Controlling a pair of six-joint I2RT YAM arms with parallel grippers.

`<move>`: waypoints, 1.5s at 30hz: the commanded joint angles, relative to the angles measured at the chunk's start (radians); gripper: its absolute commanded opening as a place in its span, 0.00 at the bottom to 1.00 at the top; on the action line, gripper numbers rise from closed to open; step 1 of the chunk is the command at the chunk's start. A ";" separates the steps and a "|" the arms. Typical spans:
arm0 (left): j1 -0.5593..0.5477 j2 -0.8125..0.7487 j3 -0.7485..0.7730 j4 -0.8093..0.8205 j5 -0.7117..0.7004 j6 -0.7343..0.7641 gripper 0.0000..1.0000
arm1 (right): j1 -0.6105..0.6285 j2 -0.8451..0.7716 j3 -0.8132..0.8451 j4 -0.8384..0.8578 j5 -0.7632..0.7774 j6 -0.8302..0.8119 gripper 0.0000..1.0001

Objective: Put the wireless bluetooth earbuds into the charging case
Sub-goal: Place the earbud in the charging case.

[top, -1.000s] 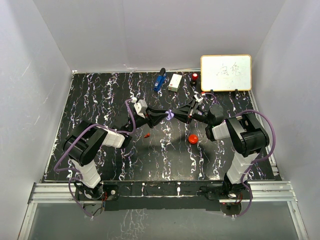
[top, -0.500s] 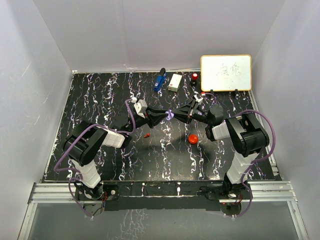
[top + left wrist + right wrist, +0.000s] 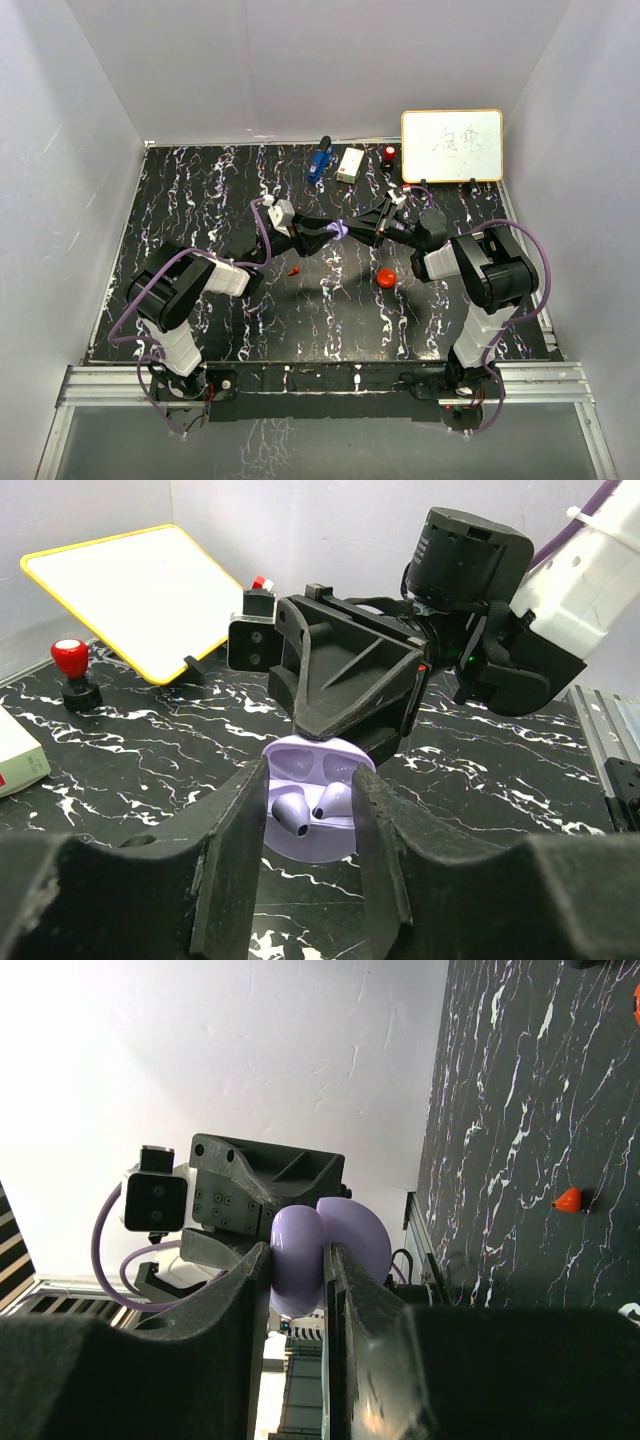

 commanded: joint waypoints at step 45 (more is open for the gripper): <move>0.001 -0.113 -0.076 0.016 -0.193 0.046 0.66 | 0.004 0.023 0.053 0.106 0.003 0.012 0.00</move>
